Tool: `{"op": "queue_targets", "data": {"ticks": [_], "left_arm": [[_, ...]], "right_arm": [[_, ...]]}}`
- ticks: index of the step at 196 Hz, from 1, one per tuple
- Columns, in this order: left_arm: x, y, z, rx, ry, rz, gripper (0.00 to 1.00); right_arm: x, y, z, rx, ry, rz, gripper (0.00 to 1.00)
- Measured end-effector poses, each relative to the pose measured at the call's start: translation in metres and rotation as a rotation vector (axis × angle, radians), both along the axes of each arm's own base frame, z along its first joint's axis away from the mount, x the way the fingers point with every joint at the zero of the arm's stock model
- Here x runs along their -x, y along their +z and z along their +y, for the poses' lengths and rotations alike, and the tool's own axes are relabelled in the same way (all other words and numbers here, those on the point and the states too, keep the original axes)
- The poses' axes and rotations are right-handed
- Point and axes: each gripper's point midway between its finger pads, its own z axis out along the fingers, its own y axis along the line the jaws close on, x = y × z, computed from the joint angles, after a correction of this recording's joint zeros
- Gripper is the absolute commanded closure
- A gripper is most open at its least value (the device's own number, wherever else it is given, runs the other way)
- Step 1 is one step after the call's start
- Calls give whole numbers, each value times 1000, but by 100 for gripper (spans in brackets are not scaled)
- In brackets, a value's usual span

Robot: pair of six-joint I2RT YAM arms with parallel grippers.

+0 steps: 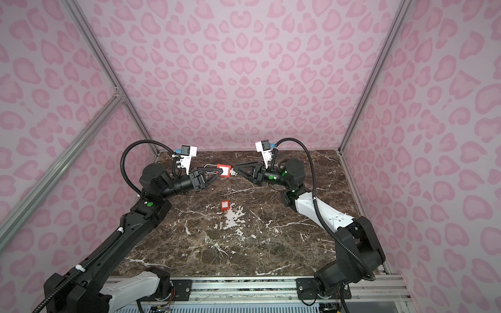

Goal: Lock with the key

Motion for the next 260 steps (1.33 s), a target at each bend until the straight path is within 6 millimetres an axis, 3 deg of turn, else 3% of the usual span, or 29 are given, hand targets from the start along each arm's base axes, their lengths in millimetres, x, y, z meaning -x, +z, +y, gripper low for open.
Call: {"op": "queue_targets", "data": {"ticks": [119, 260], "left_arm": [[4, 1, -1, 0, -20, -3, 96], [-1, -6, 1, -7, 7, 16, 96]], "right_arm": [[12, -1, 2, 0, 37, -18, 100], [6, -11, -27, 31, -53, -68, 100]]}}
